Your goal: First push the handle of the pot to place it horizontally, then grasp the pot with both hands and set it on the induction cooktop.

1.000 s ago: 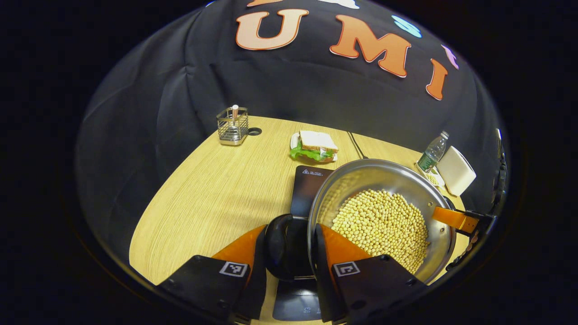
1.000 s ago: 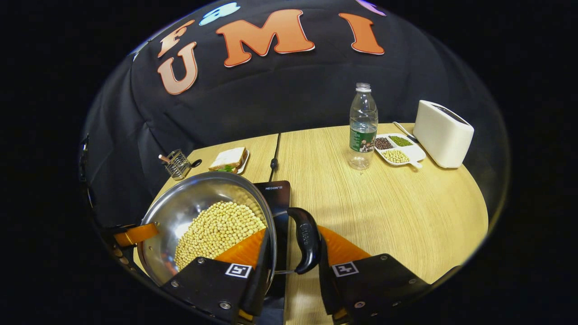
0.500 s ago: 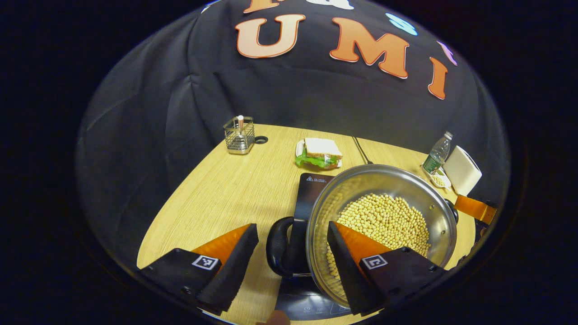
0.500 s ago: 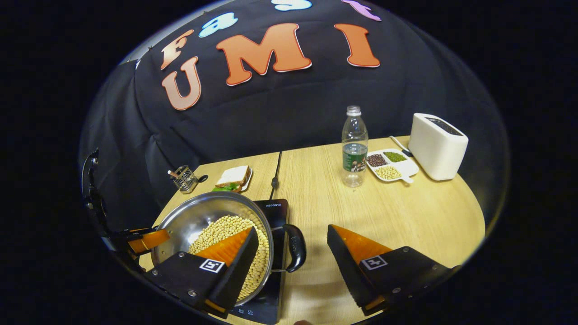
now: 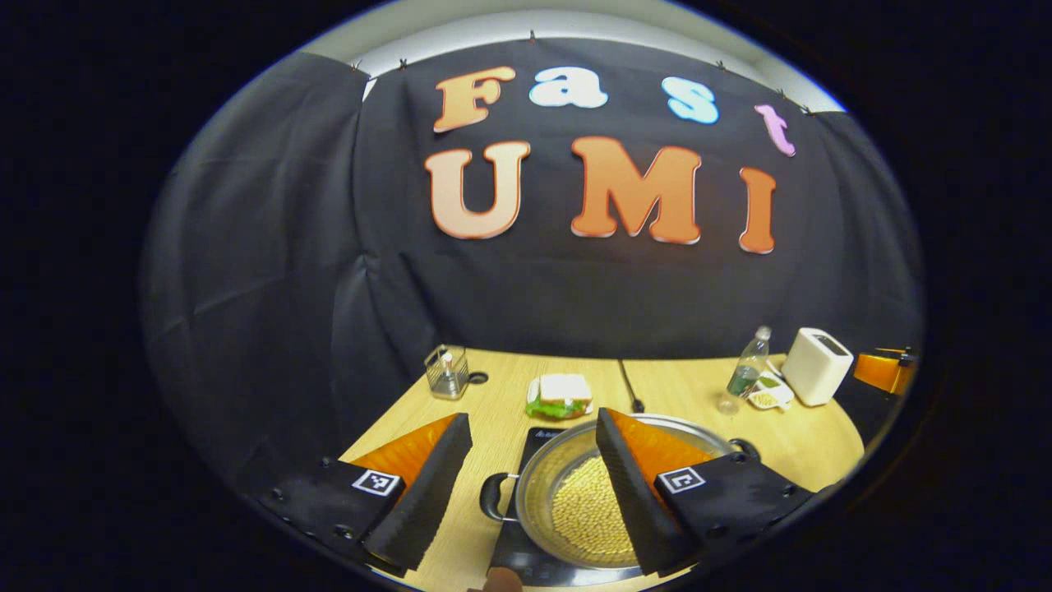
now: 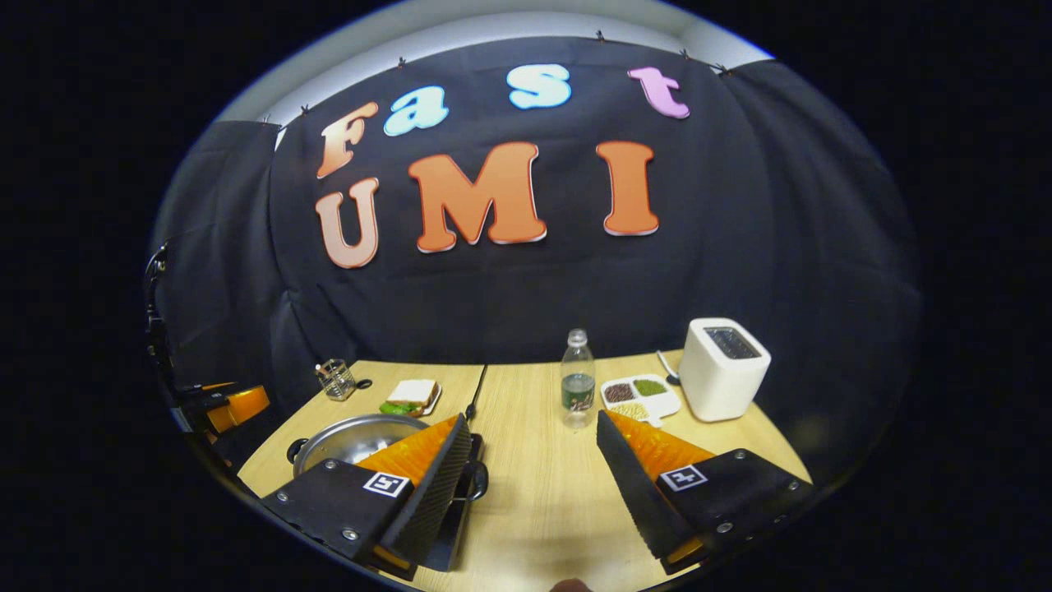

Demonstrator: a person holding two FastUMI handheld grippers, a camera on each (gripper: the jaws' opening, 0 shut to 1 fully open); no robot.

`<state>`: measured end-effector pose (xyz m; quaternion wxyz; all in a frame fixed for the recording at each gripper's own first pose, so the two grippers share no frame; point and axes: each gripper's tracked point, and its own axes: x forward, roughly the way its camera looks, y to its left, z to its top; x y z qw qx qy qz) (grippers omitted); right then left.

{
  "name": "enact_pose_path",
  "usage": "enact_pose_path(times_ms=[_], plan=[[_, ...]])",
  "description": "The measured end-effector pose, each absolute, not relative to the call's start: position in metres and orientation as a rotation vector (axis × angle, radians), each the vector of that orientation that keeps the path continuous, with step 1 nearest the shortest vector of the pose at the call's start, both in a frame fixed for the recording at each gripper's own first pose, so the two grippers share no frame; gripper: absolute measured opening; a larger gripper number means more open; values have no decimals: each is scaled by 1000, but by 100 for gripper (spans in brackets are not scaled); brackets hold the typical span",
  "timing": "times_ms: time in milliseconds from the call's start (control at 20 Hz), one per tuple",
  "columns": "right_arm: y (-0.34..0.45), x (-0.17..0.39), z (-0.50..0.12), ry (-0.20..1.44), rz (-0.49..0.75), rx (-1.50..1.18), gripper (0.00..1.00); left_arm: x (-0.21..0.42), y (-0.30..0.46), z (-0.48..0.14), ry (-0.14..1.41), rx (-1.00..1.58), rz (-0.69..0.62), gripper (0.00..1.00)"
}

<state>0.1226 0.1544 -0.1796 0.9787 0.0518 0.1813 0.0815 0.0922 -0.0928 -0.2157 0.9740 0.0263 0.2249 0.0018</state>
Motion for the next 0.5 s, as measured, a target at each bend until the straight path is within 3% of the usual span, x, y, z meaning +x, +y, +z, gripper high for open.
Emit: enact_pose_path(times_ms=[350, 500], plan=[[98, 76, -90, 181, 154, 84, 95, 55, -140, -75, 195, -65, -118, 98], [73, 51, -59, 118, 124, 50, 95, 43, -126, -23, 91, -66, -104, 98]])
